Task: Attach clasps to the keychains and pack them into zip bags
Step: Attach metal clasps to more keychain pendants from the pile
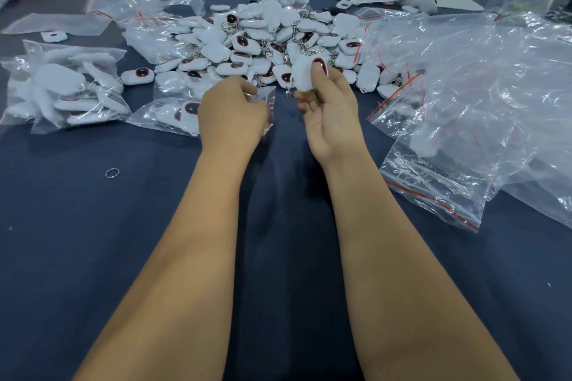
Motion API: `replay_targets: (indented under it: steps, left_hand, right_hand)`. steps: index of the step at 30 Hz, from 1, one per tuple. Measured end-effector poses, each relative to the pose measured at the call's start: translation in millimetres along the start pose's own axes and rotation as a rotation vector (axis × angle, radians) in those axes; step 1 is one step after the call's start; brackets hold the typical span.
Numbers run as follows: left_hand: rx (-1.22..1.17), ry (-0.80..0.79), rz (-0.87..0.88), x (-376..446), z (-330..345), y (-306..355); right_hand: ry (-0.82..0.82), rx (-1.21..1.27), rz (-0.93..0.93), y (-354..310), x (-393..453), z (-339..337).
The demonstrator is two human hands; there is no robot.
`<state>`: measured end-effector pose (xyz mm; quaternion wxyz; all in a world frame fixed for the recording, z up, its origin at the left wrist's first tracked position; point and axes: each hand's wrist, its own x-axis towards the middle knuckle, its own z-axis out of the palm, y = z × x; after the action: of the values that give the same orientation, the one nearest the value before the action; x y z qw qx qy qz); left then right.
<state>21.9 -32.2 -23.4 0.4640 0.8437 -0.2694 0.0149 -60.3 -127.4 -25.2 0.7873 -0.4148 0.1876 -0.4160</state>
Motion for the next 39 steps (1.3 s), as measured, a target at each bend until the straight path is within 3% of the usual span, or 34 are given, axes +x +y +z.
replay_targets:
  steps: [4,11,14,19,22,24,29,31,36,39]
  left_hand:
    - [-0.278,-0.074,-0.083,-2.5,7.2,6.0]
    - [-0.65,0.027,-0.256,0.5,11.5,5.0]
    - [-0.711,0.06,-0.221,-1.5,8.0,10.2]
    - [-0.523,0.137,0.004,-9.4,4.9,15.4]
    - [-0.42,0.178,0.114,-12.2,8.3,16.2]
    - [-0.392,0.204,0.14,-12.4,10.5,16.3]
    - [-0.42,0.167,0.131,-10.9,15.2,14.2]
    - [-0.43,0.075,0.095,-10.9,20.2,14.2]
    - [-0.297,-0.112,0.044,-11.3,29.9,11.7]
    - [-0.05,-0.085,0.082,-10.8,33.8,8.7]
  right_hand:
    - [-0.093,0.055,0.055,-0.2,-1.7,0.1]
    - [0.091,-0.358,-0.062,8.0,-1.6,5.0]
    - [0.024,-0.56,-0.133,13.3,-5.3,4.8]
    - [-0.201,-0.936,-0.228,19.3,-6.9,9.9]
    - [-0.131,-0.9,-0.181,19.1,-8.4,9.9]
    - [-0.095,-0.867,-0.149,16.5,-9.8,9.2]
    - [-0.256,-1.279,-0.146,15.4,-9.4,13.2]
    - [-0.219,-1.231,-0.165,17.3,-9.3,12.6]
    - [0.182,-0.893,-0.202,13.7,-3.2,5.0]
    - [0.161,-0.927,-0.173,13.9,6.5,3.8]
